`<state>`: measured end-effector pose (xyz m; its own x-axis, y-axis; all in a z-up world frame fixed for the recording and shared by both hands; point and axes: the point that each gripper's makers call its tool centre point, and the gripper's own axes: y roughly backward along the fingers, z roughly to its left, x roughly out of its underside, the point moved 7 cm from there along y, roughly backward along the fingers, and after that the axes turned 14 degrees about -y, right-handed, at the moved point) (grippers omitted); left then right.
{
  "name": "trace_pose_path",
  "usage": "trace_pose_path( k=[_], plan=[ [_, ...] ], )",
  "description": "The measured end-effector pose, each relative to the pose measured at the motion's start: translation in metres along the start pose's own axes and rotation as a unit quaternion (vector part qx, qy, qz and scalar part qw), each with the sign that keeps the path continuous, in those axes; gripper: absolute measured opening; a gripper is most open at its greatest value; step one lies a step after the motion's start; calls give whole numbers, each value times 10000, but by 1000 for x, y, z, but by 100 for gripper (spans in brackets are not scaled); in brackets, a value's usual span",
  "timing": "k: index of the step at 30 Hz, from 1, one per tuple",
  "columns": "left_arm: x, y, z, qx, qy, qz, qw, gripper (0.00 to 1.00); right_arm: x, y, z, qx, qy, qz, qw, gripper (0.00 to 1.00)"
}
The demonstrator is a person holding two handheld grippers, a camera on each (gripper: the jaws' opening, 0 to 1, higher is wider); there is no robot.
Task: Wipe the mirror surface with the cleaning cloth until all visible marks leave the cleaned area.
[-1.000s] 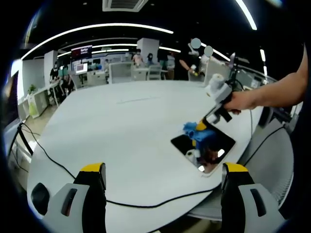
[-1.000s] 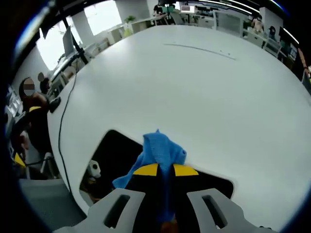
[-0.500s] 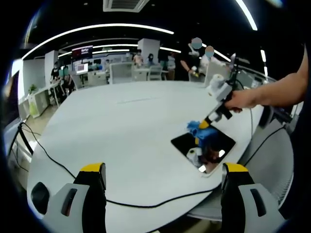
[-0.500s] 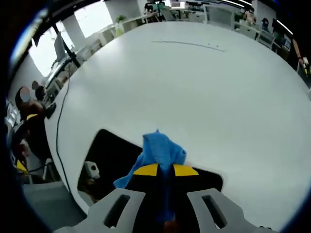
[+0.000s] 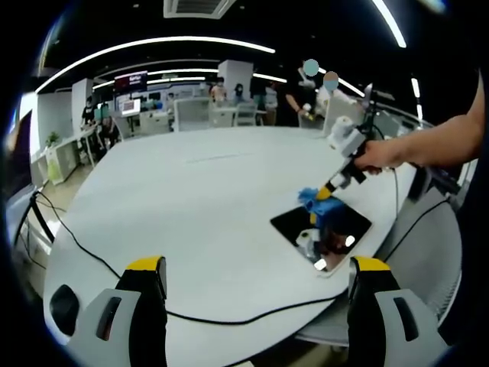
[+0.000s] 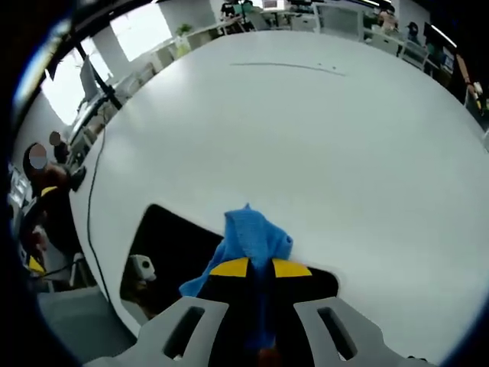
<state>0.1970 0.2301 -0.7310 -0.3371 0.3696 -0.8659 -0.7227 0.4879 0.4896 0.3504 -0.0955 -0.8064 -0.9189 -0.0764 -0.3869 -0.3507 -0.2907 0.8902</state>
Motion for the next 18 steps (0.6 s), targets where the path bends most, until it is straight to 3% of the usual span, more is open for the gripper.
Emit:
trace_pose_path(
  k=[9,14,18],
  plan=[
    [-2,0,0,8,-37,19,10000,100,0,-1,-3,64,-59,-23,10000,4],
    [-3,-1,-2,42,-97,31,9999,100,4,0,-5,2,37,-261,9997,4],
    [-6,-1,-3,61,-135,18,9999,100,7,2,-4,26,-131,-438,9990,4]
  ],
)
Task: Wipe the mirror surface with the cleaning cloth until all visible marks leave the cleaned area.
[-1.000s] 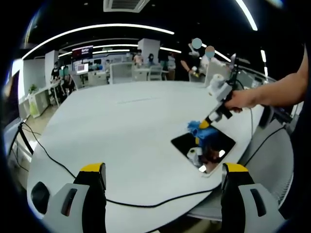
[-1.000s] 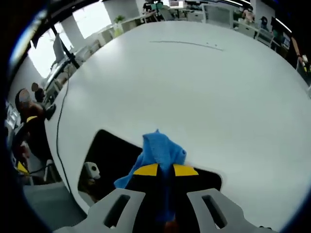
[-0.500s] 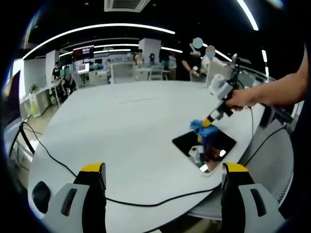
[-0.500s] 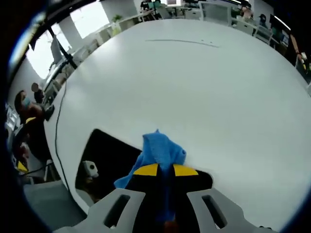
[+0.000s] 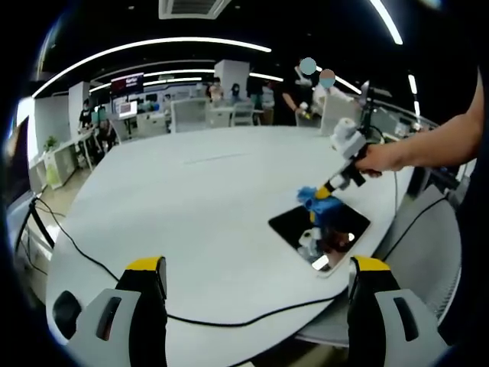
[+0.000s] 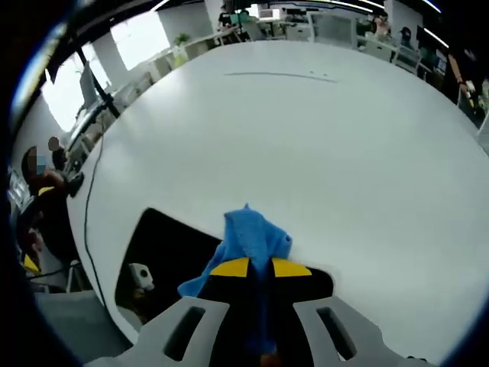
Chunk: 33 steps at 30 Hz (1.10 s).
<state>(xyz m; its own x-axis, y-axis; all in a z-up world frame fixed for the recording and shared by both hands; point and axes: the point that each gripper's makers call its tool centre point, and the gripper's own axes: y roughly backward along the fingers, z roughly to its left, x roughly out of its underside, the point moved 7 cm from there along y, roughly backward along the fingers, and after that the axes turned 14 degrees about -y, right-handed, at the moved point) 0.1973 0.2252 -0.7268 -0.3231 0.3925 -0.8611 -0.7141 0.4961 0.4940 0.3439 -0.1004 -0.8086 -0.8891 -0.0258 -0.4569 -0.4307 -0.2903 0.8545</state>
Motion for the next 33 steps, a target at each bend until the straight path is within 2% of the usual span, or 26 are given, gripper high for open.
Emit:
trace_pose_path(
  k=[4,9,11,13,16,22,33],
  plan=[
    [-2,1,-1,10,-39,-27,10000,100,4,1,3,98,141,-70,9998,4],
    [-2,6,-3,-50,-28,-52,10000,100,10,4,2,127,89,-123,9998,4],
    [0,8,-4,-71,-14,-51,10000,100,13,7,2,127,80,-119,9998,4],
    [3,10,-5,-114,3,-43,9999,100,16,7,-1,79,-118,-186,9997,4],
    [9,13,-5,-253,84,-27,9996,100,21,10,-1,75,-103,-196,9997,4],
    [10,14,-8,-203,75,-18,9998,100,28,14,-1,67,-141,-120,9998,4],
    [2,9,-9,-199,44,-96,9997,100,43,23,1,63,-310,88,9995,4]
  ],
)
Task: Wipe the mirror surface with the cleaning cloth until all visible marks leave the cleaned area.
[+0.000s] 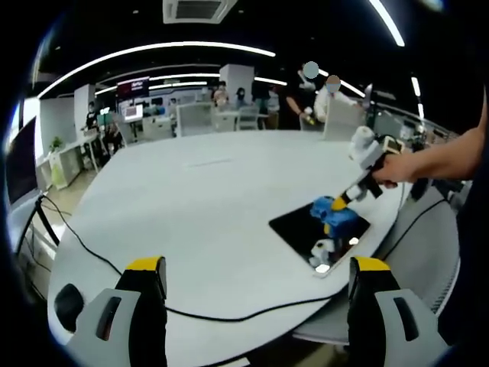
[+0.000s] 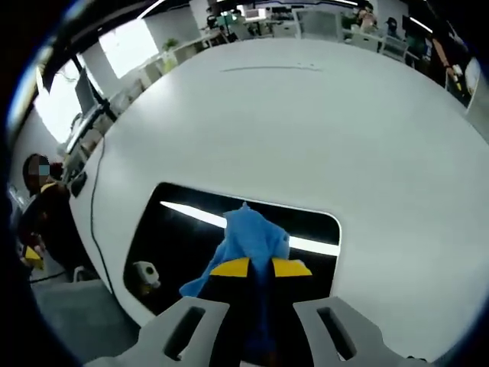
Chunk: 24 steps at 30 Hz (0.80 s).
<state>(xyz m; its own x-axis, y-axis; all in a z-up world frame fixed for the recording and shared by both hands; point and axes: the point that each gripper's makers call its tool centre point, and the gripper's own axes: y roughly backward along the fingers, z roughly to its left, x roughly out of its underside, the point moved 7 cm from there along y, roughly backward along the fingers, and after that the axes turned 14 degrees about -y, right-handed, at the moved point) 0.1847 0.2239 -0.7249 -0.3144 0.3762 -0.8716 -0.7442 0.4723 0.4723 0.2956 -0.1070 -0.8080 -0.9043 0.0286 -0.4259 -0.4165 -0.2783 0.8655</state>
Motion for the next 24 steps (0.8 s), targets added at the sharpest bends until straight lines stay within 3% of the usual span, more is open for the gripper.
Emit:
trace_pose_path(
  k=[24],
  plan=[
    [0,-9,-2,82,-12,-42,10000,100,25,13,-1,-57,-129,184,9997,4]
  ],
)
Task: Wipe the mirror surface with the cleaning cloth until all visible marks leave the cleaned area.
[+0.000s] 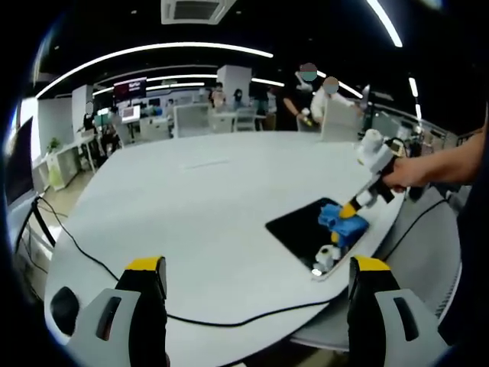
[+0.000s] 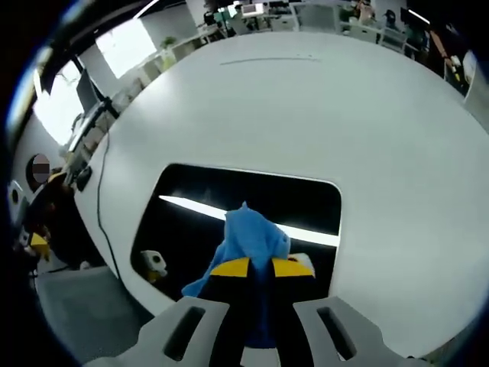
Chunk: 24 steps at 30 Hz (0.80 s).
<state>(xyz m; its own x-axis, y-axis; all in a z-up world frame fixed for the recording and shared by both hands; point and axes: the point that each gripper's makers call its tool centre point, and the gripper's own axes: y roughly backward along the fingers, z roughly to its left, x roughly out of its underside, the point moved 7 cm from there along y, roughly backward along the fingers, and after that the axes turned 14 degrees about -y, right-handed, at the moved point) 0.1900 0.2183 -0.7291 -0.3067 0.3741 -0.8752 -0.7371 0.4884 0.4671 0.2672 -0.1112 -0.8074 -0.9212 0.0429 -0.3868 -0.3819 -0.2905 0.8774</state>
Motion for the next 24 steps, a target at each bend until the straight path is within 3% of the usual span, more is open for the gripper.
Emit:
trace_pose_path(
  k=[24],
  plan=[
    [1,-1,-1,64,-95,-54,9999,100,30,14,-1,-167,-80,155,9997,4]
  ],
)
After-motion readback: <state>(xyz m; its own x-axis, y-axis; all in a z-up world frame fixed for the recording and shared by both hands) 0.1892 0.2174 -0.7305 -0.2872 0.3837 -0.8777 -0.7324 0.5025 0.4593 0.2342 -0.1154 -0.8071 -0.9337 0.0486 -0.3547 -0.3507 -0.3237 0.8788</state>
